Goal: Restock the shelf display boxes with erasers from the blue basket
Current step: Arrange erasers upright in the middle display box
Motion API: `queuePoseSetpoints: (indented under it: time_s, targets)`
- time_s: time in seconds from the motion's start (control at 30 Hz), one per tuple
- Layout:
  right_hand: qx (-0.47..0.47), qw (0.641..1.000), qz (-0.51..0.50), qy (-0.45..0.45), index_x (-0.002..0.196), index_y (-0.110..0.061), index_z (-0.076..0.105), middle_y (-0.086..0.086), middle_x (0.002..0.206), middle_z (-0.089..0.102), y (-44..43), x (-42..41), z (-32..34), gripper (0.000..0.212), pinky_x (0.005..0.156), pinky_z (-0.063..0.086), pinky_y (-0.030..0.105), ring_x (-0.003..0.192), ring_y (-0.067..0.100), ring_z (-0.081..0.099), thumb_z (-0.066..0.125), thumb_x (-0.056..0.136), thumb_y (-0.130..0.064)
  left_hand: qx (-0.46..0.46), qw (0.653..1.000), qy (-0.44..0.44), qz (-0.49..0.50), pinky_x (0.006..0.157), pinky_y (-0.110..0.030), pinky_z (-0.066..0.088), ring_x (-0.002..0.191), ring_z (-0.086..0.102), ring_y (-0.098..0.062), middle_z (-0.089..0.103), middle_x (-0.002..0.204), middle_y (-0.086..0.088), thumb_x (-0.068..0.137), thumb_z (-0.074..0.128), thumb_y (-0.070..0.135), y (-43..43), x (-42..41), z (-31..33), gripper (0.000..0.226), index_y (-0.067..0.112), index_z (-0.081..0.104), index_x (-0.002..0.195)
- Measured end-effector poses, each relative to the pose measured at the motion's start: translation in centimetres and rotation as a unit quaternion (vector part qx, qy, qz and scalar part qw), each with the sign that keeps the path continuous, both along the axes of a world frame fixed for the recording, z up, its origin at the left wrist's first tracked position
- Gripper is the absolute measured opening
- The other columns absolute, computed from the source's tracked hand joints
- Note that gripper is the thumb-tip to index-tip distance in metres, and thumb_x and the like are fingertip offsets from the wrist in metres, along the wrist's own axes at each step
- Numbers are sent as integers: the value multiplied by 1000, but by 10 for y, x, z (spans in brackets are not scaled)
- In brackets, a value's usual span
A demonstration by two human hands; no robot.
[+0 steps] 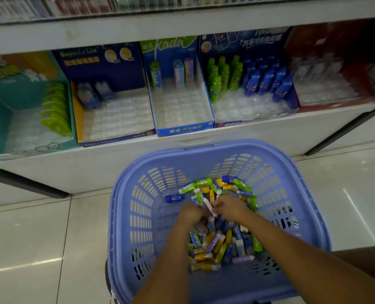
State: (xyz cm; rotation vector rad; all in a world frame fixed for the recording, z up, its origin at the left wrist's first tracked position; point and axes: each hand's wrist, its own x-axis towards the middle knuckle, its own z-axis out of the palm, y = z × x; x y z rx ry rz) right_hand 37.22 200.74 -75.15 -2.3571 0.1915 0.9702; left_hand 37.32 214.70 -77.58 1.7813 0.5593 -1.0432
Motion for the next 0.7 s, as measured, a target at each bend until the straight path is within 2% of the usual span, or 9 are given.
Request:
queuePoseSetpoints:
  time_s: [0.07, 0.1, 0.17, 0.27, 0.33, 0.4, 0.47, 0.57, 0.7]
  targets:
    - [47, 997, -47, -34, 75, -8, 66, 14, 80, 65, -3, 0, 9, 11, 64, 43, 20, 73, 15, 58, 67, 84, -13, -105, 987, 13, 117, 72, -37, 58, 71, 66, -27, 66, 88, -22, 79, 69, -4, 4, 3, 10, 7, -2, 64, 82]
    - [84, 992, -82, -52, 76, -11, 63, 13, 86, 69, -5, 0, 16, 10, 68, 48, 24, 78, 16, 62, 71, 81, -11, -156, 977, 13, 146, 72, -35, 58, 75, 66, -26, 66, 89, -20, 81, 66, -5, 7, 5, 16, 7, -1, 64, 86]
    - [137, 978, -132, -83, 88, -11, 64, 9, 95, 70, -9, 0, 37, 16, 78, 54, 30, 87, 19, 66, 76, 77, -10, -225, 963, 9, 150, 71, -28, 58, 74, 68, -21, 69, 86, -13, 85, 63, -4, 13, 11, 35, 8, 1, 64, 92]
    - [191, 962, -161, -110, 98, -9, 66, 10, 93, 70, -14, 4, 73, 31, 84, 55, 39, 88, 24, 67, 81, 70, -6, -271, 958, -16, 96, 79, -27, 58, 82, 70, -20, 71, 94, -12, 87, 63, 1, 19, 22, 70, 20, -2, 64, 107]
    - [209, 955, -159, -138, 101, -9, 66, 10, 93, 70, -15, 9, 99, 38, 81, 55, 33, 85, 22, 66, 83, 67, -5, -286, 956, -42, 58, 76, -26, 58, 83, 70, -19, 71, 95, -12, 88, 62, 2, 23, 29, 97, 24, -1, 64, 111]
    - [219, 946, -150, -187, 97, -15, 67, 3, 91, 70, -15, 13, 124, 36, 71, 53, 18, 80, 13, 65, 83, 66, -7, -299, 951, -68, 37, 69, -24, 58, 75, 71, -15, 73, 86, -7, 89, 61, 4, 27, 35, 122, 16, 2, 66, 104]
    - [240, 931, -144, -235, 91, -22, 68, -5, 87, 71, -13, 17, 148, 32, 65, 52, 12, 74, 3, 65, 83, 67, -7, -310, 946, -93, 30, 65, -24, 58, 70, 70, -13, 73, 79, -4, 90, 60, 8, 32, 41, 147, 10, 5, 66, 98]
    - [287, 904, -129, -290, 89, -25, 68, -9, 81, 72, -8, 25, 179, 26, 62, 51, 12, 70, 0, 66, 78, 73, -7, -338, 931, -135, 46, 63, -25, 58, 65, 69, -12, 71, 74, -1, 94, 54, 10, 39, 48, 178, 13, 10, 67, 95]
    - [309, 877, -112, -351, 99, -27, 62, -2, 70, 63, 1, 45, 208, 19, 55, 50, 21, 59, 16, 62, 63, 89, -11, -342, 909, -222, 90, 66, -25, 59, 63, 67, -11, 68, 74, 1, 95, 52, 12, 46, 54, 203, 16, 14, 67, 95]
